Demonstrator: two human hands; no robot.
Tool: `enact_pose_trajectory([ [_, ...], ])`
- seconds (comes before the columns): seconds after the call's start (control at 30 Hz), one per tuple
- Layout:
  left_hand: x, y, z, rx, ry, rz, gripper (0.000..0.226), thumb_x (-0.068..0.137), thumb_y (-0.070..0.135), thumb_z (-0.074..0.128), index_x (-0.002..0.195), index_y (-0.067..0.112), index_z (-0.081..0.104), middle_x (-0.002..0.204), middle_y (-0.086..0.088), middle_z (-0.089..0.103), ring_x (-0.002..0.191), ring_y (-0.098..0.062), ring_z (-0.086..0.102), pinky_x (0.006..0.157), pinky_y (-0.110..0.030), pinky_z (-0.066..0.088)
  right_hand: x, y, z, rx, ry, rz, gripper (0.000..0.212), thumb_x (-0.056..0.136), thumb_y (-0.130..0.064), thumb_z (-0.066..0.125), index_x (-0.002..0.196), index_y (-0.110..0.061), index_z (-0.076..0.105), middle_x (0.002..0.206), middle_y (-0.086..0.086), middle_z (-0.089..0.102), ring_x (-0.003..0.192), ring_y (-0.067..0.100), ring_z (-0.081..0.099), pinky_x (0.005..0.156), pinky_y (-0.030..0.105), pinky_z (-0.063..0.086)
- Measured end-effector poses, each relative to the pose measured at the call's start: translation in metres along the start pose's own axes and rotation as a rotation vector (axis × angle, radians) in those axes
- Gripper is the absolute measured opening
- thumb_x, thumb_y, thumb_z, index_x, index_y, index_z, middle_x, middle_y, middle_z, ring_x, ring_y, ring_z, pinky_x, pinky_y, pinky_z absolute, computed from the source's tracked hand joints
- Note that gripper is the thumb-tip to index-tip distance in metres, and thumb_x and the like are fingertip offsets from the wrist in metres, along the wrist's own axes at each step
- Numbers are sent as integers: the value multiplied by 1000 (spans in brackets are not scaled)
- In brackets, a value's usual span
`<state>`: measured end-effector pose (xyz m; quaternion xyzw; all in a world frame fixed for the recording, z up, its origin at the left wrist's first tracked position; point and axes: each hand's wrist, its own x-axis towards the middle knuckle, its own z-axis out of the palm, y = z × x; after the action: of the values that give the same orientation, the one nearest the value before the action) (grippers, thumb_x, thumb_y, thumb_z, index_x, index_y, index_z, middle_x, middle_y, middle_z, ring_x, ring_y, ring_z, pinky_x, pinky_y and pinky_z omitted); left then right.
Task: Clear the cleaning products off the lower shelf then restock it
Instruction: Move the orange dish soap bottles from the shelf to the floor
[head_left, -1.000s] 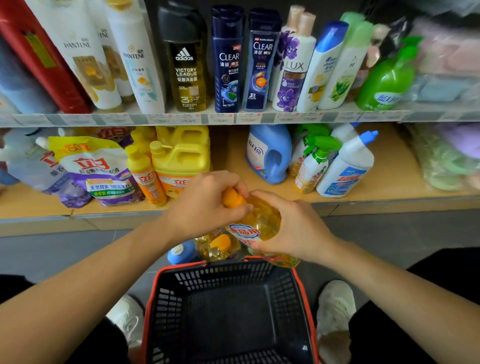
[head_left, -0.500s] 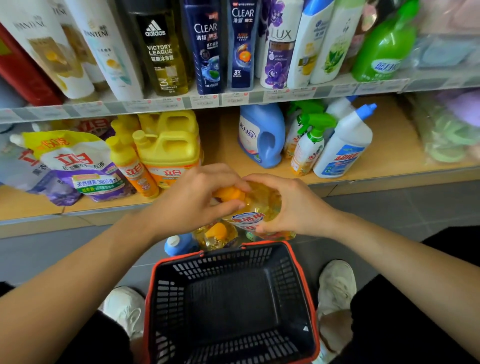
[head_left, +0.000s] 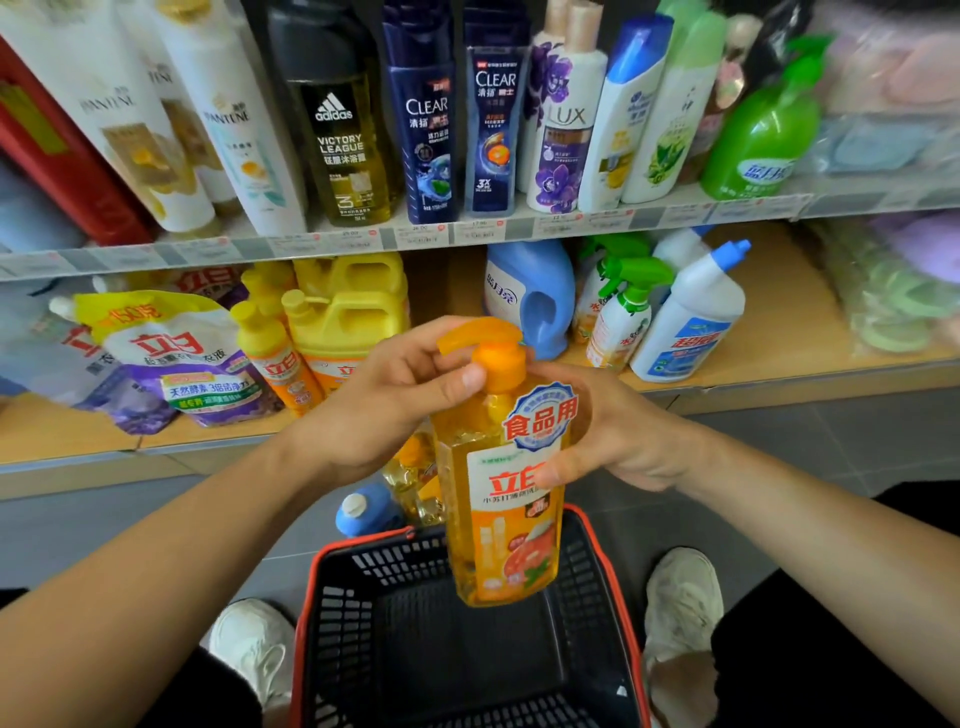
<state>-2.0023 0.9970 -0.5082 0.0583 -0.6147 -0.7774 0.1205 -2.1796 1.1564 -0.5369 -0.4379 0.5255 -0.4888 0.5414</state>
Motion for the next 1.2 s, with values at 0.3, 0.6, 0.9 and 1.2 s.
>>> enact_pose_trajectory([
  [0.3, -3, 0, 14, 60, 264, 135, 35, 74, 14, 77, 108, 21, 77, 96, -1, 79, 91, -15, 76, 74, -25, 60, 0, 4, 11, -62, 116, -42, 74, 66, 6, 83, 134, -6, 56, 125, 20, 68, 118, 41, 63, 100, 53, 53],
  [0.6, 0, 5, 10, 465, 326, 162, 41, 69, 23, 83, 108, 23, 70, 92, 3, 77, 80, -9, 73, 70, -22, 60, 2, 9, 21, -272, 303, -129, 79, 60, -12, 97, 122, -42, 60, 114, -14, 74, 101, 9, 73, 79, 19, 57],
  [0.9, 5, 13, -2, 269, 264, 34, 29, 80, 21, 72, 108, 18, 73, 96, 1, 79, 91, -13, 75, 70, -21, 59, 0, 6, 2, -205, 226, -75, 80, 61, -1, 91, 128, -32, 59, 120, -5, 73, 110, 16, 69, 87, 29, 58],
  [1.2, 6, 19, -7, -192, 319, -284, 21, 83, 25, 65, 89, 15, 82, 85, -10, 77, 72, -14, 75, 59, -20, 58, 2, 7, -7, -283, 294, -62, 85, 51, -22, 94, 126, -41, 58, 116, -13, 73, 107, 10, 69, 84, 24, 57],
])
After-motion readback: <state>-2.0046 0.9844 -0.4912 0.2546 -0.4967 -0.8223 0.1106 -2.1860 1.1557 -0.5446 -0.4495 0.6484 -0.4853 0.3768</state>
